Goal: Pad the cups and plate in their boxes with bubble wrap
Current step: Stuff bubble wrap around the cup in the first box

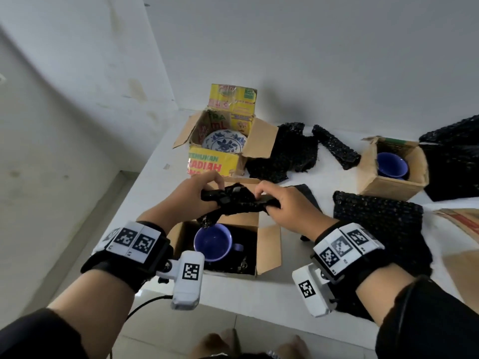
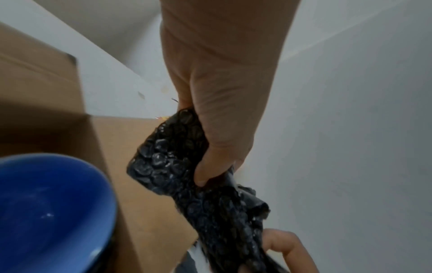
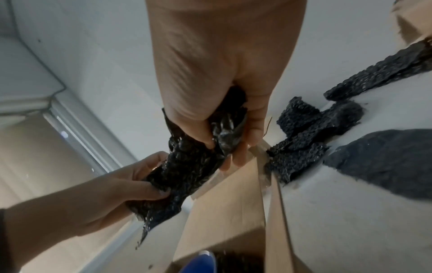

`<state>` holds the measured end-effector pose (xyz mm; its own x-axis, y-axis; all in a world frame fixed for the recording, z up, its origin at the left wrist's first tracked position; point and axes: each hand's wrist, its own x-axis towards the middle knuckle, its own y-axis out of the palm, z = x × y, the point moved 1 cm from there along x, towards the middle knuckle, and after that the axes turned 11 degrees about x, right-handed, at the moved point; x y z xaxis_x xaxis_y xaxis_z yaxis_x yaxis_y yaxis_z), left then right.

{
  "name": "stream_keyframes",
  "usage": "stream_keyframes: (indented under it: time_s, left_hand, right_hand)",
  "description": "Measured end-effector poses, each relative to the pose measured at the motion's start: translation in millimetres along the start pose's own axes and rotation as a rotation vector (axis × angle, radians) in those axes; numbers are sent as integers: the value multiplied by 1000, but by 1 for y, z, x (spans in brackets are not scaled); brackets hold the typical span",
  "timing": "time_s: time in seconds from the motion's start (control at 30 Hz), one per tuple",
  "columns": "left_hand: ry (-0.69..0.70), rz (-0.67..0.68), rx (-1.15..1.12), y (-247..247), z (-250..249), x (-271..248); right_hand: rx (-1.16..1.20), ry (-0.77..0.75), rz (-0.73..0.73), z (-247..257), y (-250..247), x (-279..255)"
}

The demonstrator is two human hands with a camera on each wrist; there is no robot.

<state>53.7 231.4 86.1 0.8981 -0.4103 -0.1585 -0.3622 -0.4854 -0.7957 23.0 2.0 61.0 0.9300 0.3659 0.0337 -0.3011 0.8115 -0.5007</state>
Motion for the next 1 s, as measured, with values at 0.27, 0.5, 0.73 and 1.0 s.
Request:
stream_keyframes:
  time_s: [0.27,0.5,0.73,1.0]
  left_hand:
    - [-165,-256,91,14,55,-31]
    - [-322,-285,198,29,76,-53]
    - [-205,-321,289,41,104,-60]
    - [-294,-102,-537,38,117,-73]
  right_hand:
    - [-426,-170,-74,15,62,18]
    - [-430,-177,-201,14,99,30]
    - [-273,-116,-63,21,123,35]
    - [-505,-150,133,25,146,25]
